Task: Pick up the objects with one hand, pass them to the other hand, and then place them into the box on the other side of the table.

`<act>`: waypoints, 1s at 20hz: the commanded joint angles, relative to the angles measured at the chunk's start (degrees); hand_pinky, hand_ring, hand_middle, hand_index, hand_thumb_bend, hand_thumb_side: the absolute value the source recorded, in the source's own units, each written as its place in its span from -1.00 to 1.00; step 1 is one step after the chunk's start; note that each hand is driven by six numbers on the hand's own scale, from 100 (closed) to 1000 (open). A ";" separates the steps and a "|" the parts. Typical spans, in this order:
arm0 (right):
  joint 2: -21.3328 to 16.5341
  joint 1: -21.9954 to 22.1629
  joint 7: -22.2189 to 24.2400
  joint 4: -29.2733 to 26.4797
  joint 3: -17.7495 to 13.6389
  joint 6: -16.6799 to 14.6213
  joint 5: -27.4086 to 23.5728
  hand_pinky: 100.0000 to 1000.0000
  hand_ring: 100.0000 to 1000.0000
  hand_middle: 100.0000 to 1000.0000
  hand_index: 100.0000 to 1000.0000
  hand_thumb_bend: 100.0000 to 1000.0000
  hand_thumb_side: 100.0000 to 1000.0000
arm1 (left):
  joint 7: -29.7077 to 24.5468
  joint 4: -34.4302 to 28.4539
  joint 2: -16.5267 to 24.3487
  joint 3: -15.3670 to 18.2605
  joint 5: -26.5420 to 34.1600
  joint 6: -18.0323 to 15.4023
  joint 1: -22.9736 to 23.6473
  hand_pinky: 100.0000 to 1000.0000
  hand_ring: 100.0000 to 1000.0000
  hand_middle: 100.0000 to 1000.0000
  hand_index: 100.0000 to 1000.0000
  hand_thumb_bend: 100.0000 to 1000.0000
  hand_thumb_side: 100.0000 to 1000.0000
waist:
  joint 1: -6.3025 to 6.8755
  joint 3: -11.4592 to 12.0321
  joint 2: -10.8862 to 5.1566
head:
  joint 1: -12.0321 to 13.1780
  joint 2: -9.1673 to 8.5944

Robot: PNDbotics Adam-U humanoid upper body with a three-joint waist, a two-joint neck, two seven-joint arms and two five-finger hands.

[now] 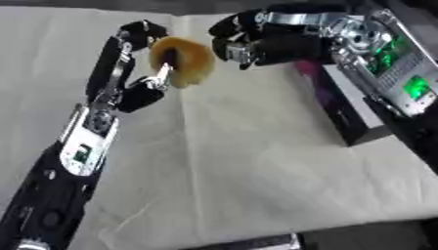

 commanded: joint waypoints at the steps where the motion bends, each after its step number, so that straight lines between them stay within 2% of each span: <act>1: -0.49 -1.01 0.61 0.50 -0.26 -0.48 1.26 0.51 0.77 0.79 0.90 -0.90 0.25 | 0.11 -1.68 -0.60 -0.37 0.02 -0.46 -1.28 0.44 0.43 0.06 -0.27 -1.00 0.27 | -0.47 0.10 -0.03 | -0.49 0.31; 14: 0.00 -0.68 1.90 0.87 -0.20 -1.81 0.82 0.50 0.78 0.80 0.91 -0.95 0.33 | 1.15 -2.15 -1.25 -0.50 -2.01 0.16 -1.94 0.43 0.42 0.06 -0.28 -1.00 0.27 | -0.43 -0.06 0.24 | -0.25 0.31; 20: -0.03 -0.61 1.58 1.36 -0.17 -1.32 1.54 0.50 0.77 0.79 0.91 -0.89 0.31 | 1.82 -2.81 -1.42 -1.36 -2.32 -0.86 -1.96 0.43 0.42 0.05 -0.27 -1.00 0.27 | -0.44 0.10 0.45 | -0.42 0.31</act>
